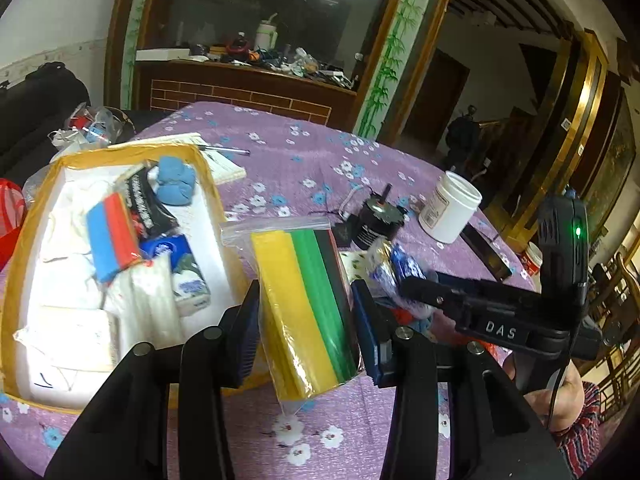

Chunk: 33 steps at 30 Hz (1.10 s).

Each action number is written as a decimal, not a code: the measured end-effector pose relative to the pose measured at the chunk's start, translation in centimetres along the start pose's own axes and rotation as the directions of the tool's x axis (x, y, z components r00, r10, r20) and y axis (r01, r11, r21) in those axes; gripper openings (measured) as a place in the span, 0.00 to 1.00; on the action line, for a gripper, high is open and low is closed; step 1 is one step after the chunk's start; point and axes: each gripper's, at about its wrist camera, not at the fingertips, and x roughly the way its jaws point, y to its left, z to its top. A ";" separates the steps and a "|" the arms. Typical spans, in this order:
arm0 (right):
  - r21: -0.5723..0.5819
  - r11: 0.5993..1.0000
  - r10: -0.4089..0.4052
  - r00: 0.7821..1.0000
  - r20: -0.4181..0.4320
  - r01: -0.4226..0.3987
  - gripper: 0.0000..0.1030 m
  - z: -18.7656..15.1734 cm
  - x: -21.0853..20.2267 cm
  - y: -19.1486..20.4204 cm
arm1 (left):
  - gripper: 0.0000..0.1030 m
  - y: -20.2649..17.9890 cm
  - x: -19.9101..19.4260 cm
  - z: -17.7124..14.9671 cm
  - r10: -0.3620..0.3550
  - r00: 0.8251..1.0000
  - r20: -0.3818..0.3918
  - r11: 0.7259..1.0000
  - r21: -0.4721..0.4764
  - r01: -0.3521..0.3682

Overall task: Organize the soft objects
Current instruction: 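Carry the striped sponge pack and blue-and-white bag over the white box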

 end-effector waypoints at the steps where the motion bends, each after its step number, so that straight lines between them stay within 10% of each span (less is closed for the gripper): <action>1: -0.003 1.000 0.001 1.000 0.000 -0.001 0.46 0.0 0.0 0.1 | 0.39 0.3 -0.2 0.1 0.003 1.000 0.006 1.000 -0.006 -0.003; 15: 0.030 0.998 0.058 0.998 -0.007 -0.058 0.46 0.7 -0.3 2.3 | 0.39 8.1 -3.9 1.7 0.115 0.989 0.092 0.990 -0.096 -0.106; 33: 0.000 0.989 0.146 0.985 -0.096 -0.147 0.46 4.0 6.6 13.5 | 0.40 17.0 -0.3 1.7 0.209 0.977 -0.035 0.956 -0.205 -0.212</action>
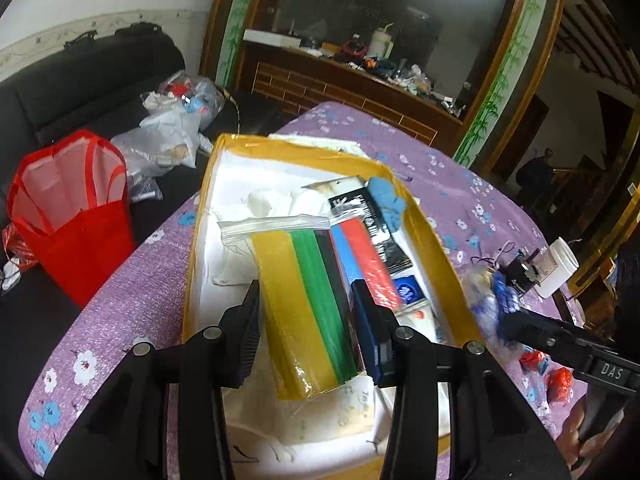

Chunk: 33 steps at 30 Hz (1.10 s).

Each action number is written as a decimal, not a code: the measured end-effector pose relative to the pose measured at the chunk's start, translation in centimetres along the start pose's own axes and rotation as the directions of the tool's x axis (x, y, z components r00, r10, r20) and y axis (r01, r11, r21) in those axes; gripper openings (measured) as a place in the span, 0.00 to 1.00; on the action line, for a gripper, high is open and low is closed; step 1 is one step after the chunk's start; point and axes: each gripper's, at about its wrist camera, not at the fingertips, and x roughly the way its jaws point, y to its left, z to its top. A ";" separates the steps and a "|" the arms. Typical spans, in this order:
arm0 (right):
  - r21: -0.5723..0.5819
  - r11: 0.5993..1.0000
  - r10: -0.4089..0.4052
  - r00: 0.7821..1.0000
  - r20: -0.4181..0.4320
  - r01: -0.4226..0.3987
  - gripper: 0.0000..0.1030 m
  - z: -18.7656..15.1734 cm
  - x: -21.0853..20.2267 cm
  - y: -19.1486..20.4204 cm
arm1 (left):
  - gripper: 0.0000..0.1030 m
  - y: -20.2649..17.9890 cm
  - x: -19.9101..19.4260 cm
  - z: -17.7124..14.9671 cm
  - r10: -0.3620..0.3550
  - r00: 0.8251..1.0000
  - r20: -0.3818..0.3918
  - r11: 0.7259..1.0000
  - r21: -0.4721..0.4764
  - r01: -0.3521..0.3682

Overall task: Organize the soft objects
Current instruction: 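Carry the striped sponge pack and blue-and-white bag over the white box, then open both grippers to release the sponge pack and printed bag into the box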

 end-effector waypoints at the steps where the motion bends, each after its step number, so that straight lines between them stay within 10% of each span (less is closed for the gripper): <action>1: 0.003 1.000 -0.001 1.000 -0.011 0.001 0.46 0.3 0.9 0.3 | 0.40 0.1 0.2 0.0 -0.003 1.000 -0.006 1.000 -0.004 0.003; 16: -0.003 0.997 -0.077 0.997 -0.020 0.077 0.46 2.3 6.4 1.9 | 0.40 1.0 2.0 -0.5 -0.019 0.999 -0.050 1.000 -0.016 0.018; 20: -0.007 0.997 -0.072 0.997 -0.018 0.072 0.51 2.5 6.8 2.0 | 0.59 1.4 1.8 -0.5 -0.031 0.998 -0.049 0.999 -0.036 0.029; 33: 0.017 1.000 -0.008 0.997 0.072 0.006 0.62 1.1 0.3 -0.5 | 0.63 -1.0 -1.5 -0.8 -0.082 0.997 0.005 0.997 -0.014 0.082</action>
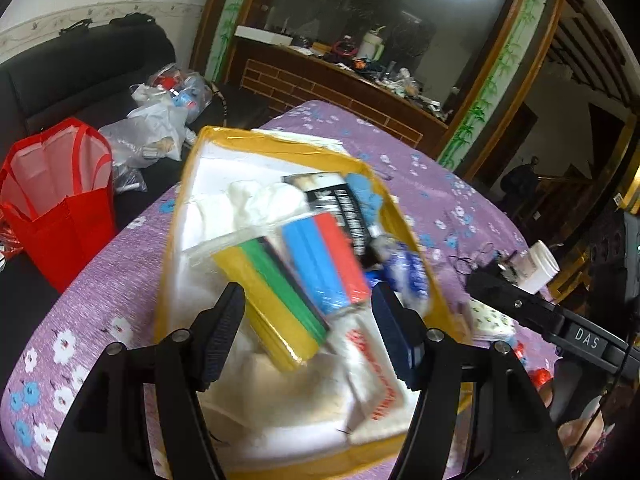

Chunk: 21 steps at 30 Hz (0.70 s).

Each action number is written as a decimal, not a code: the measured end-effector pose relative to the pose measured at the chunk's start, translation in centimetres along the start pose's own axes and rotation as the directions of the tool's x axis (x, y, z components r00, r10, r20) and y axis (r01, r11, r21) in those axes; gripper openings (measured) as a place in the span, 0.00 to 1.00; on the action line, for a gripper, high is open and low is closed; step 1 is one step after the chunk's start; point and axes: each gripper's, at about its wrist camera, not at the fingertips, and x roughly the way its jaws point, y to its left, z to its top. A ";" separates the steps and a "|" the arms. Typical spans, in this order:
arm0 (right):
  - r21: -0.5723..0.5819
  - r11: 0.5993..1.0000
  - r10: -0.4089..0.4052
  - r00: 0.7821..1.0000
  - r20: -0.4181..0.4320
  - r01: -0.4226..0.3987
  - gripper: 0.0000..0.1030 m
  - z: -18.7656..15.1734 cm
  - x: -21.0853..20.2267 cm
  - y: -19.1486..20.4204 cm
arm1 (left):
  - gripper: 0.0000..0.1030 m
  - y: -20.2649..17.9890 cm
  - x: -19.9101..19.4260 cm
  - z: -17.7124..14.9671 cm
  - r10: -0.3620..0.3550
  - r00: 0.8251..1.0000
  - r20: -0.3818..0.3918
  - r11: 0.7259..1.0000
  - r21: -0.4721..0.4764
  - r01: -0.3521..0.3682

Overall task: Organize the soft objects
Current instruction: 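Open both grippers to release the sponge pack and printed bag into the box, then grasp the blue cloth wrapped with red plastic with the right gripper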

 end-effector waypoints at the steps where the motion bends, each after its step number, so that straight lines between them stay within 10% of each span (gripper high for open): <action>1: 0.010 1.000 0.005 1.000 0.003 -0.005 0.62 -0.2 -0.8 -0.7 | 0.63 -0.5 -0.2 -0.1 -0.009 1.000 0.001 1.000 0.009 0.009; 12: 0.009 0.987 -0.162 0.987 -0.001 0.162 0.63 -4.0 -8.8 -10.0 | 0.63 -9.3 -0.3 -2.4 -0.115 0.991 -0.065 0.981 0.152 0.124; 21: -0.005 0.984 -0.181 0.982 -0.057 0.181 0.58 -6.1 -6.9 -13.3 | 0.70 -16.0 2.5 -3.6 -0.136 0.976 -0.168 0.957 0.231 0.173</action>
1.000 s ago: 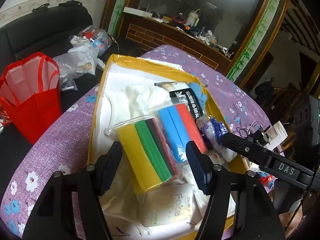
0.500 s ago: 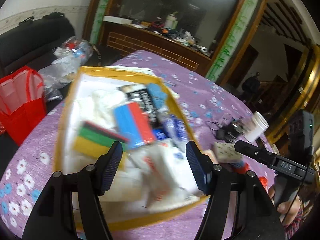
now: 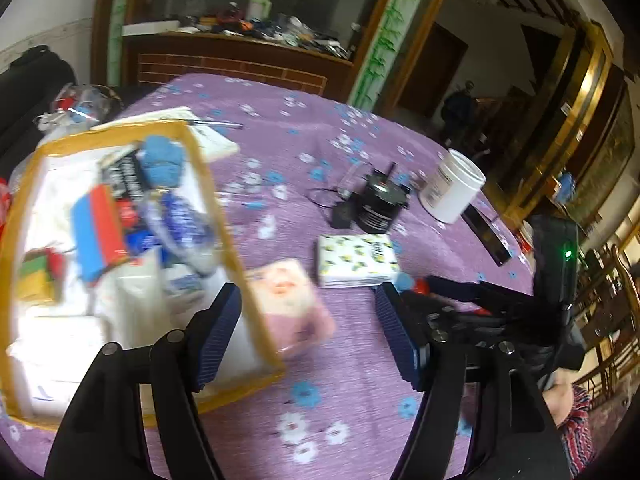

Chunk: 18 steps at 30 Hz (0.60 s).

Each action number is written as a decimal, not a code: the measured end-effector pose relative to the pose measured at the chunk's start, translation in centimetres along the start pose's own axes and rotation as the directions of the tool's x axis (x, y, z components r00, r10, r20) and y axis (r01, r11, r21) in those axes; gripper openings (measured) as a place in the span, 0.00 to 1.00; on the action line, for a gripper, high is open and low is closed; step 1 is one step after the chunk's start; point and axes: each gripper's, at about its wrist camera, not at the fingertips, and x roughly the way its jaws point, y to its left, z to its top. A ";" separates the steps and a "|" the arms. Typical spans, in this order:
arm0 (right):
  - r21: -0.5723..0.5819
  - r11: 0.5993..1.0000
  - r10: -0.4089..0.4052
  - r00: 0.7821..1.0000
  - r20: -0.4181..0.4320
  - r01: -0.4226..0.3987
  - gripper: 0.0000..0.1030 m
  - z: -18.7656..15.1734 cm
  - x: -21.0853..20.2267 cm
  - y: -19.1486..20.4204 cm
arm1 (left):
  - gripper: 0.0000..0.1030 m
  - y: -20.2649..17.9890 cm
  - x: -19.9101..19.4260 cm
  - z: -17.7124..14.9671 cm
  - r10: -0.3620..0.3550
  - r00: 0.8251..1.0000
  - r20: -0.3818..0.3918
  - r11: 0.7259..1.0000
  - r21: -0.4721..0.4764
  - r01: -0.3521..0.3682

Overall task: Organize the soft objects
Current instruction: 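Grasp the blue cloth wrapped with red plastic with the right gripper, then grasp the white lemon-print tissue pack with the left gripper while the right holds the blue cloth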

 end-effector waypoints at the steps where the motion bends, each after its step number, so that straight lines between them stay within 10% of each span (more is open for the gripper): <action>1: -0.012 1.000 -0.006 1.000 -0.019 0.006 0.52 -0.2 0.4 0.1 | 0.72 -0.4 0.4 0.1 -0.002 1.000 -0.008 1.000 0.001 0.002; 3: -0.023 0.999 -0.030 0.999 -0.042 0.029 0.28 -0.5 0.8 0.0 | 0.72 -1.5 1.6 0.5 -0.008 0.999 -0.036 1.000 0.011 0.009; 18: 0.241 0.970 -0.030 0.986 0.162 -0.010 0.28 0.8 -6.0 -6.7 | 0.72 -5.9 10.4 2.0 0.056 0.975 -0.214 0.994 0.100 -0.035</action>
